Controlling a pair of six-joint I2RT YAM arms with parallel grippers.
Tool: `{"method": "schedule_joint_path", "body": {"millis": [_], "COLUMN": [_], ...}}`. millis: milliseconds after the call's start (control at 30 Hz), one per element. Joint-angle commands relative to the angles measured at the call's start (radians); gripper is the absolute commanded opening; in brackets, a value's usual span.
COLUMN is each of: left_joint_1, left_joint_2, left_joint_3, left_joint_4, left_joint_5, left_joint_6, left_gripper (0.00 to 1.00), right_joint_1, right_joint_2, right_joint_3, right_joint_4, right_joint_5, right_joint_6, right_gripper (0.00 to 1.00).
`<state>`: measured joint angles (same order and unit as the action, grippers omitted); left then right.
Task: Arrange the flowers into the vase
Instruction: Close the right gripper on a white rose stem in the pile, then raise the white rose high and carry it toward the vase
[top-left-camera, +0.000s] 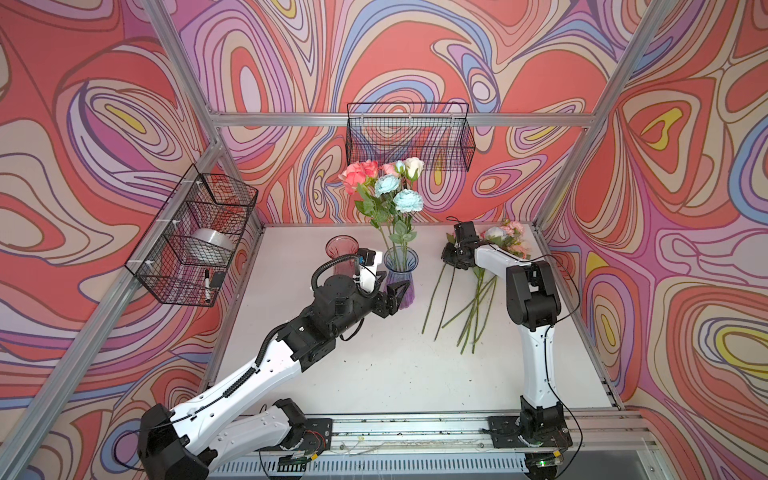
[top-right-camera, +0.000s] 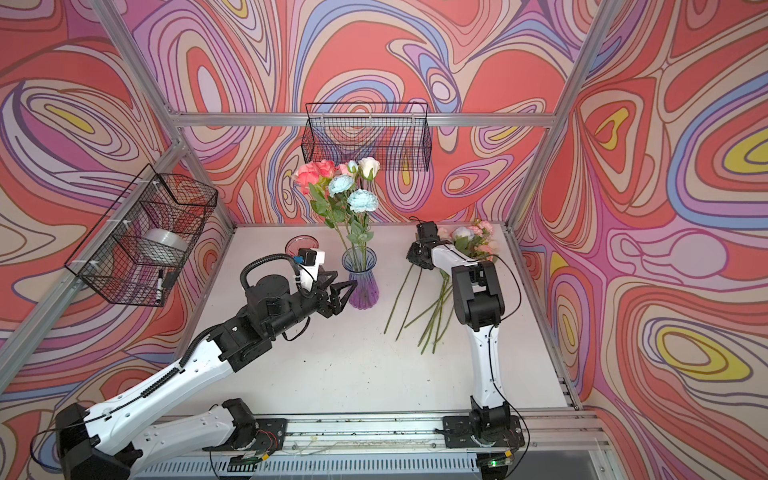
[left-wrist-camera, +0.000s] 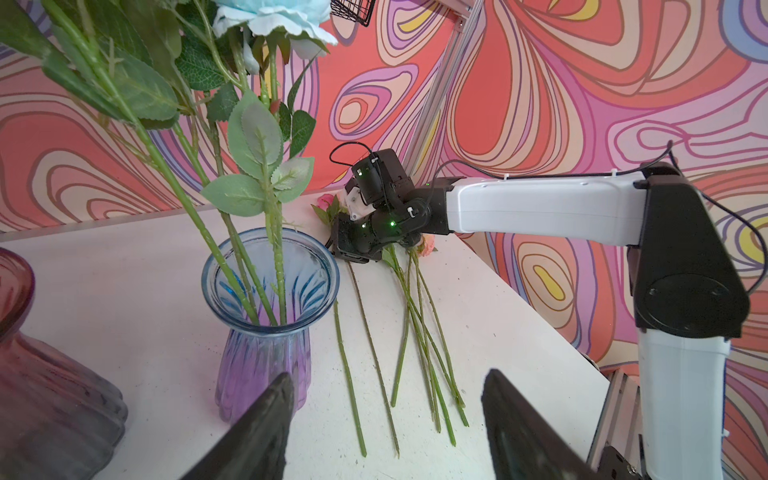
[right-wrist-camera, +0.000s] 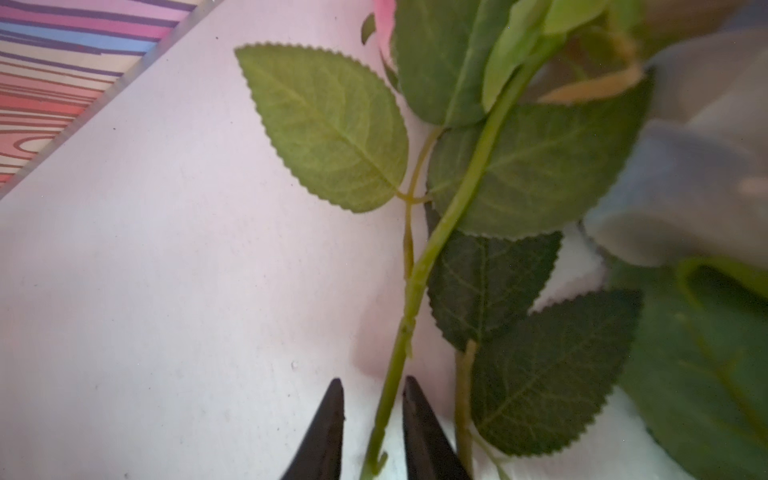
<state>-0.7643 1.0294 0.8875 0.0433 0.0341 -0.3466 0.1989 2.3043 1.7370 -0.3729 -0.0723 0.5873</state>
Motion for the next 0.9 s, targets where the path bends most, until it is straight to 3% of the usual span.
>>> {"method": "schedule_joint_path", "body": {"millis": [0, 267, 700, 867], "left_joint_1": [0.003, 0.005, 0.011, 0.012], "left_joint_2": [-0.019, -0.018, -0.037, -0.049], "left_joint_3": [0.005, 0.007, 0.004, -0.003], "left_joint_4": [-0.007, -0.011, -0.015, -0.014], "left_joint_5": [-0.019, -0.030, -0.062, -0.137], "left_joint_6": [0.026, 0.035, 0.054, 0.097], "left_gripper": [0.72, 0.72, 0.73, 0.75], "right_joint_1": [0.004, 0.005, 0.037, 0.079], "right_joint_2": [0.020, -0.085, -0.442, -0.658], "right_joint_3": [-0.005, -0.079, -0.335, -0.560], "right_joint_4": [-0.002, 0.080, 0.189, 0.427], "right_joint_5": [-0.023, -0.052, -0.080, -0.086], "right_joint_6": [0.032, 0.062, 0.035, 0.007], "right_gripper": [0.14, 0.00, 0.00, 0.00]}}
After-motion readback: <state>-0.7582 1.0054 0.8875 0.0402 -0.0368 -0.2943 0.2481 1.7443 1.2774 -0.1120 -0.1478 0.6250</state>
